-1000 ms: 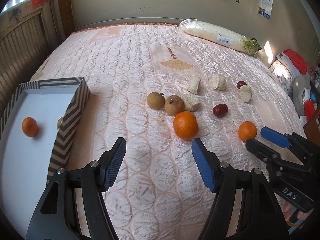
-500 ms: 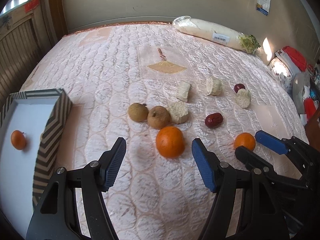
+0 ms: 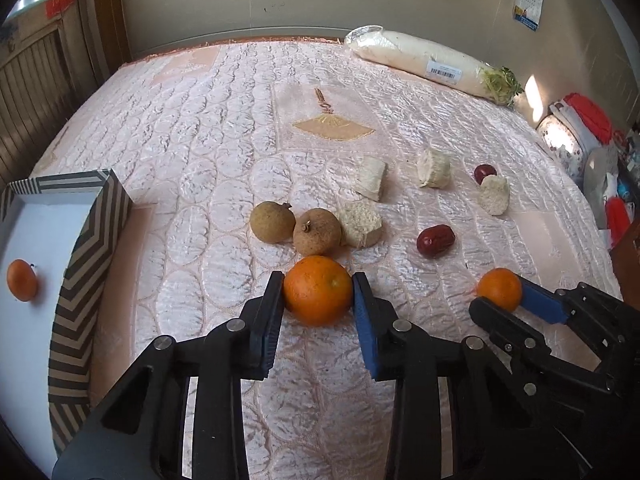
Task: Organize fruits
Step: 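Grasp an orange with the left tool while the right tool grasps another orange, then carry both held oranges over the white tray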
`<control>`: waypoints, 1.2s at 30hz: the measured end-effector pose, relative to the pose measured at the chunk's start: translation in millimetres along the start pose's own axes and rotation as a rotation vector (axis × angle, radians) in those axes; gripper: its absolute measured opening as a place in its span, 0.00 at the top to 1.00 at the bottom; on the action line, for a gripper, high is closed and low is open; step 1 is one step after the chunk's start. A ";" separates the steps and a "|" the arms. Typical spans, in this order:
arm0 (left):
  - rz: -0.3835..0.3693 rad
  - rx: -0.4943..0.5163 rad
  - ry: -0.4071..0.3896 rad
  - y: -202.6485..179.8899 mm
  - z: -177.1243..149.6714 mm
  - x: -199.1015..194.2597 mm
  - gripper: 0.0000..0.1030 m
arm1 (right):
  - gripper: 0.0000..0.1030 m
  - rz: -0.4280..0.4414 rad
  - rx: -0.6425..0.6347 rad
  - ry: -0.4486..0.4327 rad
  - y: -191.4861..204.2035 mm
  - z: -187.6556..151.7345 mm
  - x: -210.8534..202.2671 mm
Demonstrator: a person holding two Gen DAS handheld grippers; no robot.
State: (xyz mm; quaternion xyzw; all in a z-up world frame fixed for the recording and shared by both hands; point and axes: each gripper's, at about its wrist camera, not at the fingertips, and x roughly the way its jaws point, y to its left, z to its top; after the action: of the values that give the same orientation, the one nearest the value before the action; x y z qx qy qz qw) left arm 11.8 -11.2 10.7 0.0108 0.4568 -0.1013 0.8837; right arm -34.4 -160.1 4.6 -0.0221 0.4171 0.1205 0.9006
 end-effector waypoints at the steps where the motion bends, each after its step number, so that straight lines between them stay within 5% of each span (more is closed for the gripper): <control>1: 0.000 0.003 -0.001 -0.1 -1.4 -0.8 0.68 | 0.71 0.000 -0.002 -0.001 0.7 -0.5 -0.5; 36: 0.137 -0.064 -0.113 58.8 -19.8 -84.6 0.68 | 0.71 0.082 -0.143 -0.057 84.8 26.5 -20.9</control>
State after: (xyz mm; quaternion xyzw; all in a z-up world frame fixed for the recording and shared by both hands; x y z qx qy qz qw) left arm -40.6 62.9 63.3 0.0080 0.4073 -0.0266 0.9129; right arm -47.7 -78.3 42.8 -0.0661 0.3823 0.1872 0.9025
